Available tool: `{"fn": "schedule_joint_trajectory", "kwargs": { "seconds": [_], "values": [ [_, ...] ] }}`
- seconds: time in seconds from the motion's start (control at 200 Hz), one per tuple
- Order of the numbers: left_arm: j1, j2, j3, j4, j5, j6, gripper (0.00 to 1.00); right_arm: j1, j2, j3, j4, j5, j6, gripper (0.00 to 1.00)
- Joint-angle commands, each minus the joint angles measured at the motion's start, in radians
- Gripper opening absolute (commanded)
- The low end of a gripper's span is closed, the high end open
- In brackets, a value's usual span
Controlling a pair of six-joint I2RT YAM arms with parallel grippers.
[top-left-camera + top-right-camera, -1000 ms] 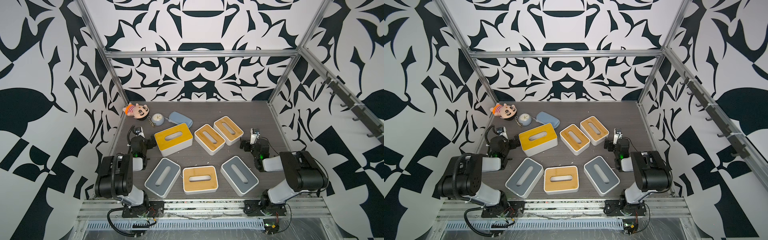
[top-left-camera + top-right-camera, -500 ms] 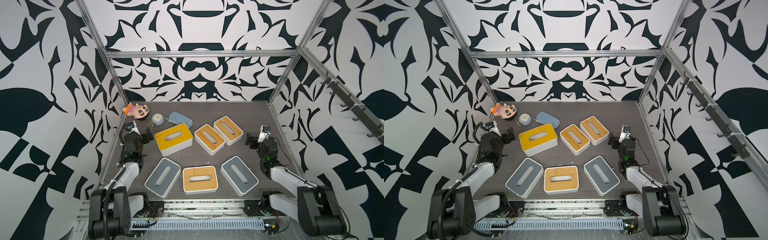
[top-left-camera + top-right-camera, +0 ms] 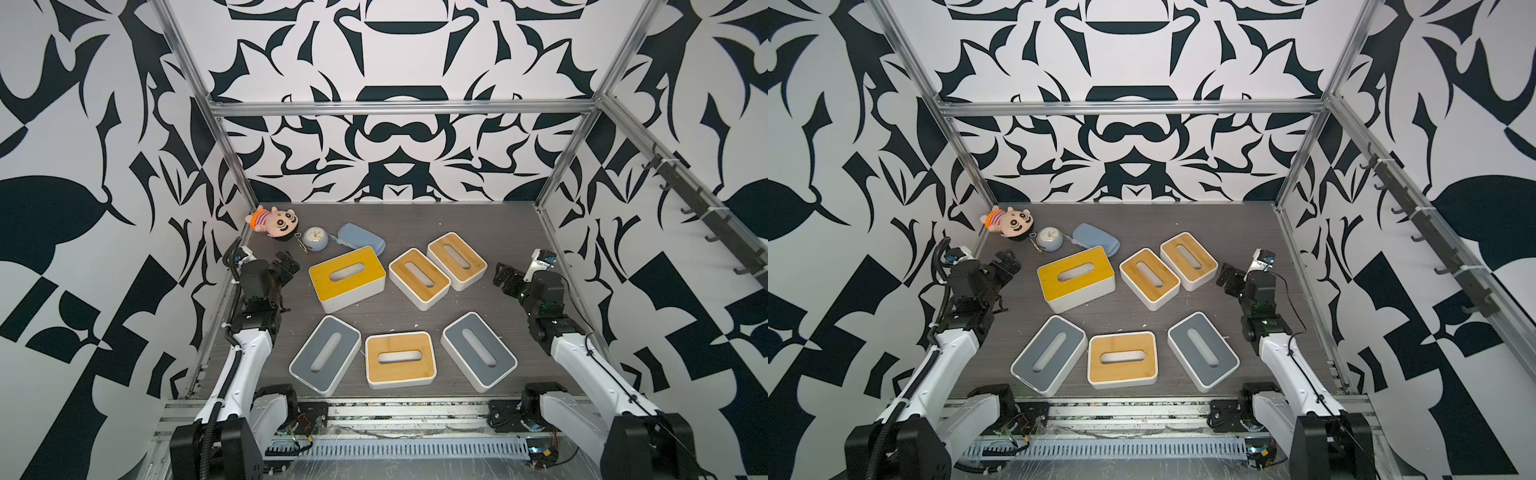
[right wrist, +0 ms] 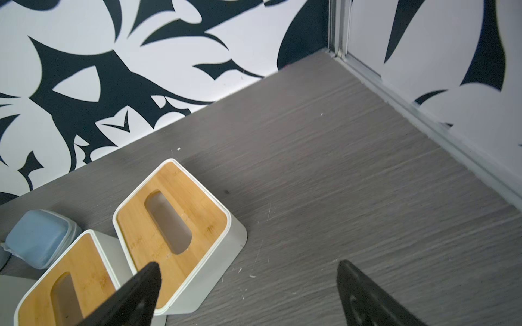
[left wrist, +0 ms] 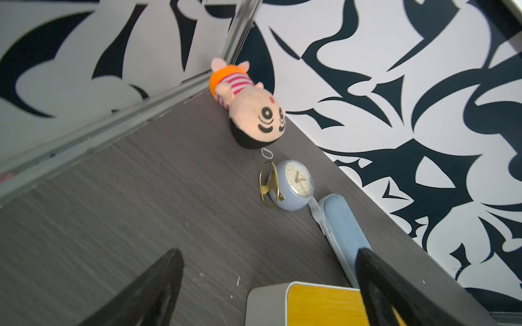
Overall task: Stack the tissue boxes
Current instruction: Adjust the tissue box at the center of the board.
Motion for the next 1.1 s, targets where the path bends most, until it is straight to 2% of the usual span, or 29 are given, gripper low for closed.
{"fn": "schedule_joint_trajectory", "kwargs": {
  "seconds": [0.0, 0.08, 0.205, 0.49, 0.655, 0.86, 1.095],
  "values": [
    [0.003, -0.015, 0.041, -0.122, 0.040, -0.102, 0.99, 0.007, 0.022, 0.088, -0.125, -0.070, 0.071, 1.00],
    [0.003, -0.033, 0.053, -0.182, 0.047, -0.134, 0.99, 0.012, 0.032, 0.113, -0.165, -0.100, 0.104, 0.99],
    [0.003, -0.041, 0.062, -0.242, 0.121, -0.171, 0.99, 0.058, 0.060, 0.150, -0.209, -0.148, 0.155, 0.98],
    [0.001, -0.036, 0.091, -0.406, 0.253, -0.200, 0.99, 0.333, 0.163, 0.291, -0.321, -0.072, 0.209, 0.98],
    [0.001, -0.023, 0.104, -0.483, 0.288, -0.210, 0.99, 0.500, 0.271, 0.412, -0.369, -0.033, 0.236, 0.98],
    [0.002, 0.011, 0.125, -0.531, 0.327, -0.210, 0.99, 0.653, 0.429, 0.550, -0.357, -0.015, 0.270, 0.99],
    [-0.002, 0.087, 0.153, -0.524, 0.370, -0.206, 0.99, 0.743, 0.654, 0.743, -0.375, -0.034, 0.278, 1.00]
  ]
}}
